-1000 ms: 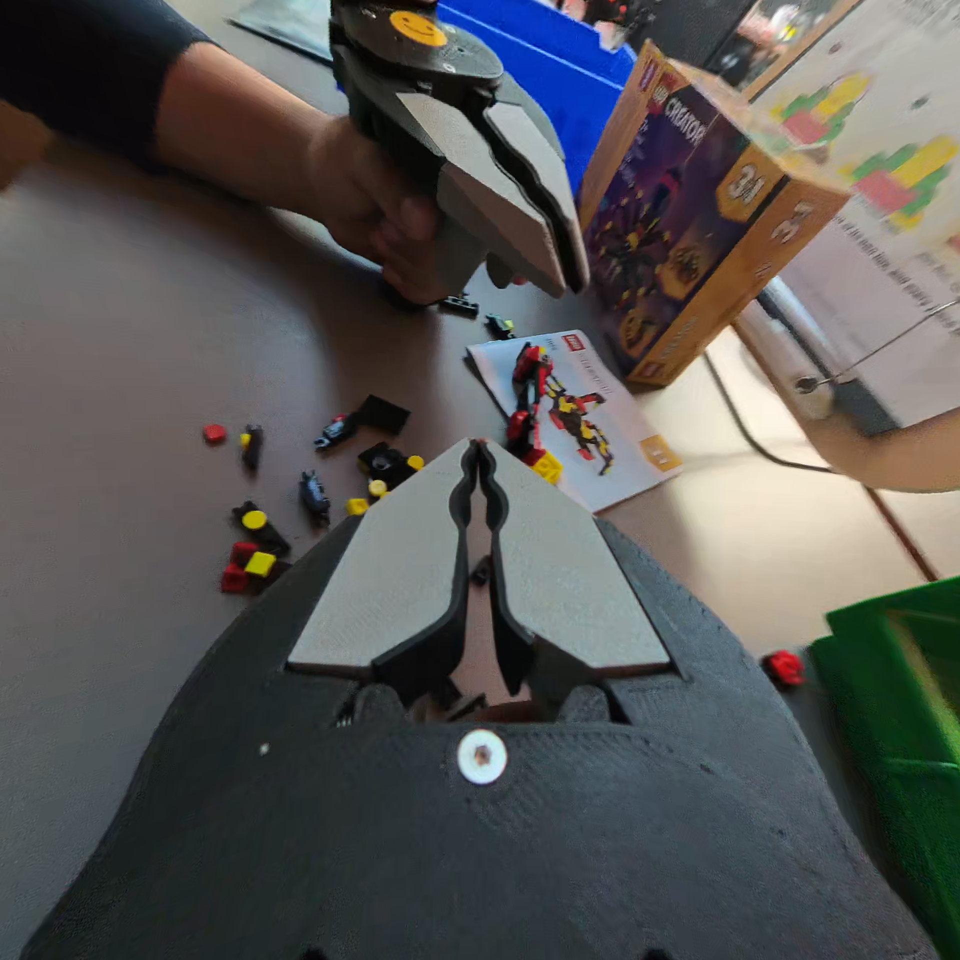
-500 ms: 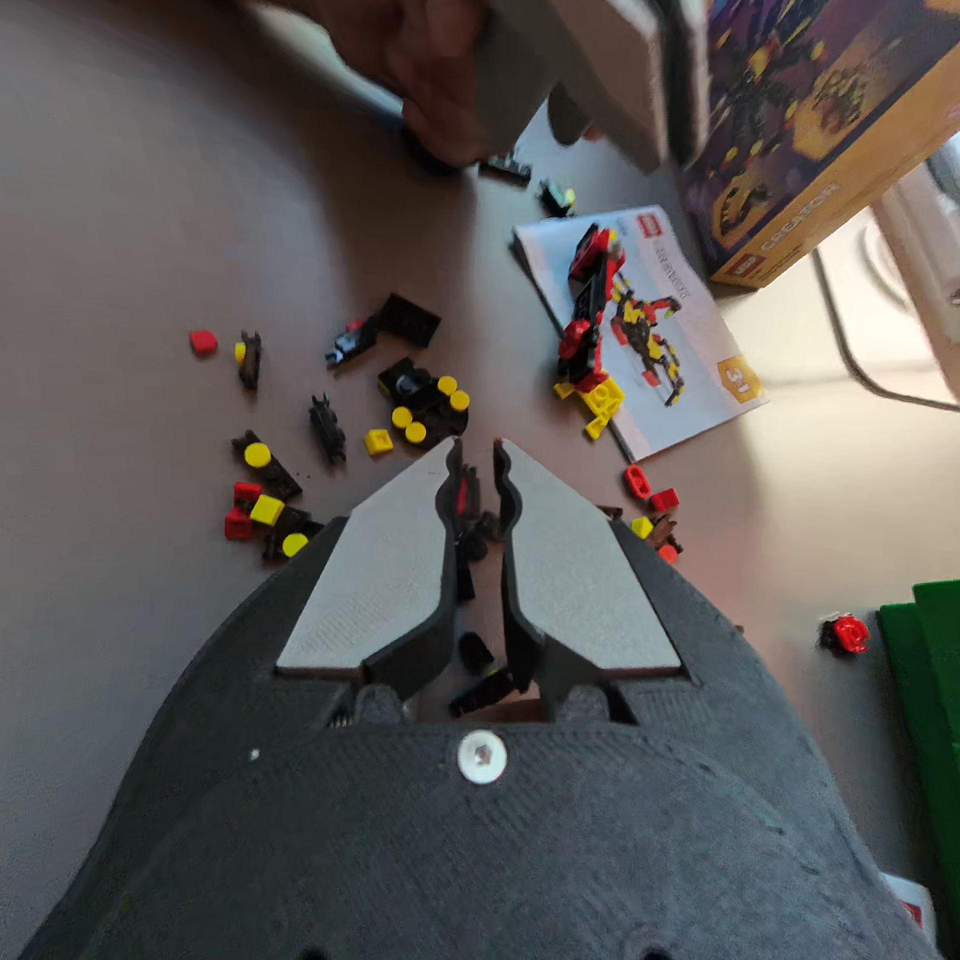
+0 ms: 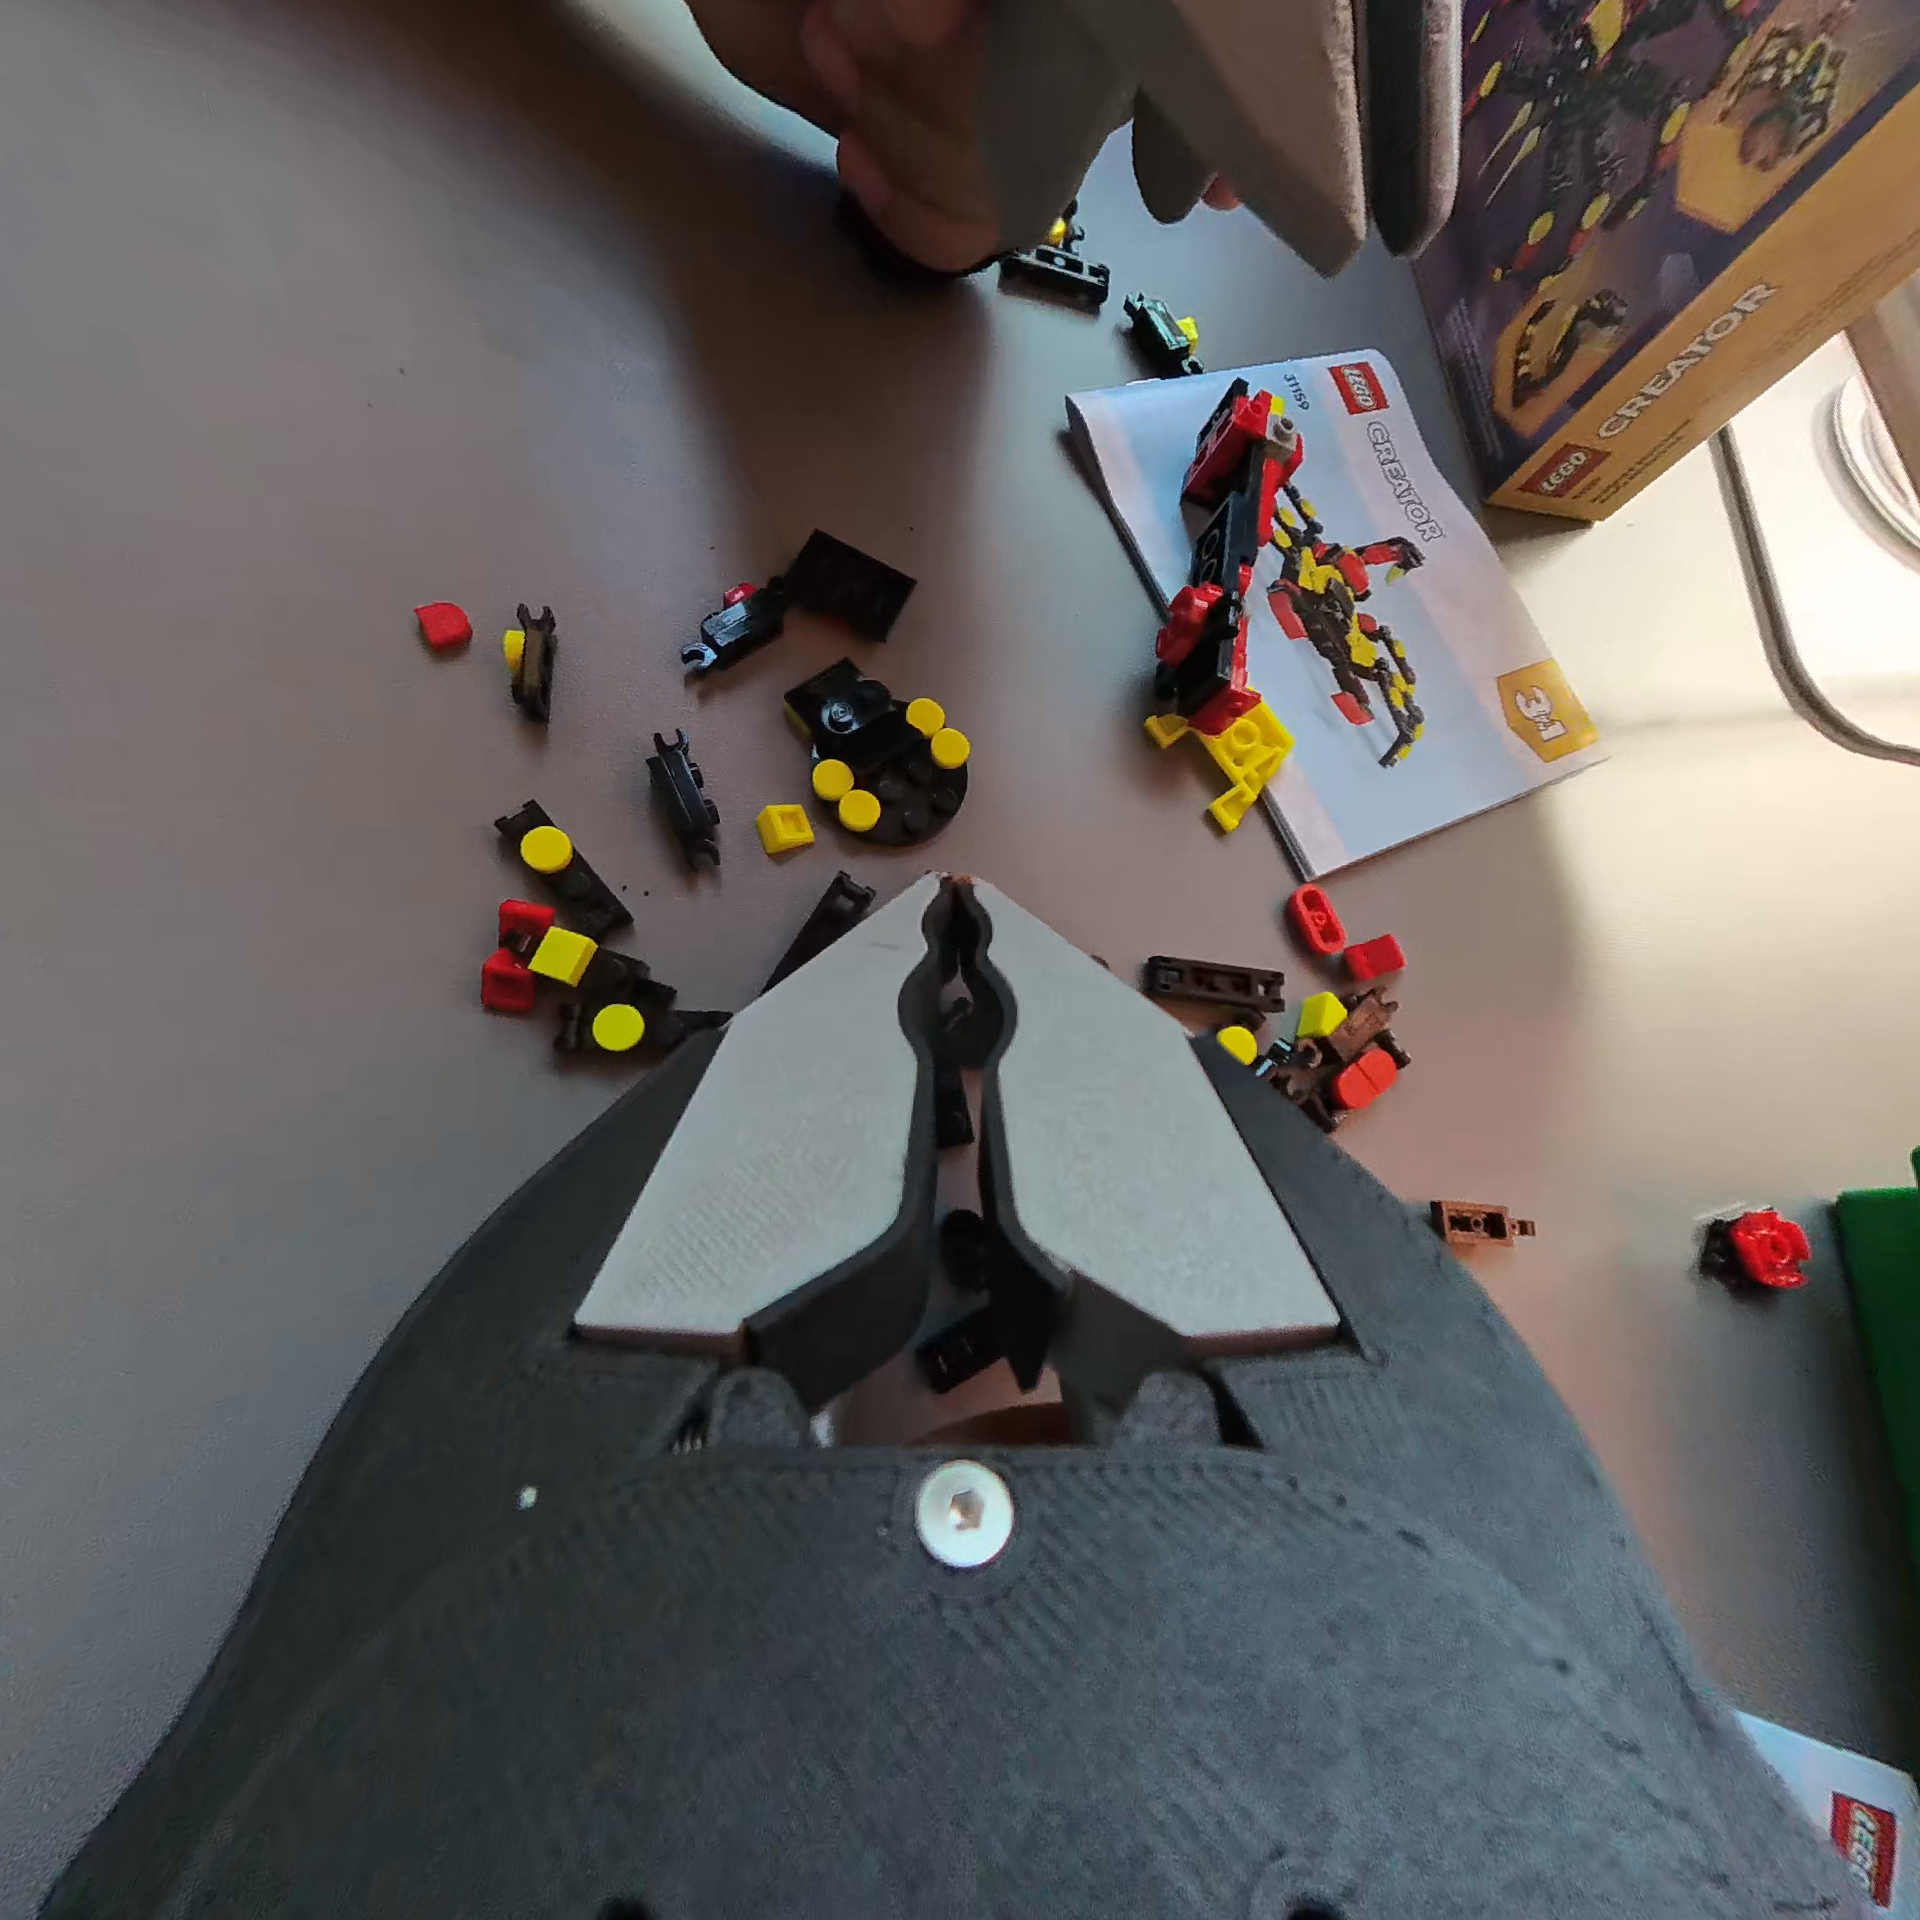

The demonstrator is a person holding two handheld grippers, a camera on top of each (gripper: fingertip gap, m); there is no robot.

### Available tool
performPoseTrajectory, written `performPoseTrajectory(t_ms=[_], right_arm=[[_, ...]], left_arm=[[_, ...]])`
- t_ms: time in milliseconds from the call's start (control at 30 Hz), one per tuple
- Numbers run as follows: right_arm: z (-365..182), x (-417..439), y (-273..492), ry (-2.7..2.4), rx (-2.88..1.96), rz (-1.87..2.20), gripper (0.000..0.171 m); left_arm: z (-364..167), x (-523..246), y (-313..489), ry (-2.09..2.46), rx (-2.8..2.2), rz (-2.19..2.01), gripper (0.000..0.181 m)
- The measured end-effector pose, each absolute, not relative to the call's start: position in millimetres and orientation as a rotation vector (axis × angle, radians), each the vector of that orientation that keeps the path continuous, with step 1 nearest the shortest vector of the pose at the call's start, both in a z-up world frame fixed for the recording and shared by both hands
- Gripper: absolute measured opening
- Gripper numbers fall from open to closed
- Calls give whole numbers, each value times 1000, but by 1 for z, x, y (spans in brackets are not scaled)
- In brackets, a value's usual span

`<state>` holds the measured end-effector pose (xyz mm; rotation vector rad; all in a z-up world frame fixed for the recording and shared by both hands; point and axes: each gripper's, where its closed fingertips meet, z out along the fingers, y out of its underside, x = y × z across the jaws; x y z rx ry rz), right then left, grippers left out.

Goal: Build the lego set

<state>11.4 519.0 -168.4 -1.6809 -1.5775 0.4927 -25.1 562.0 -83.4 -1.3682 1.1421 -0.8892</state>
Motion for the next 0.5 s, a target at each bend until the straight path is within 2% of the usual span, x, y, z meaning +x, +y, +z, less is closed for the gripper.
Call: performPoseTrajectory(t_ms=[67,133,500], right_arm=[[-168,11,521,-1569,-1683,487,0],[-164,12,524,-1535,-1699,503,9],[-170,14,523,-1577,-1699,488,3]], left_arm=[[-86,-23,560,1166,-1372,-879,3],[-88,-22,558,1188,-1373,-874,4],[-87,-22,558,1182,-1377,-884,5]])
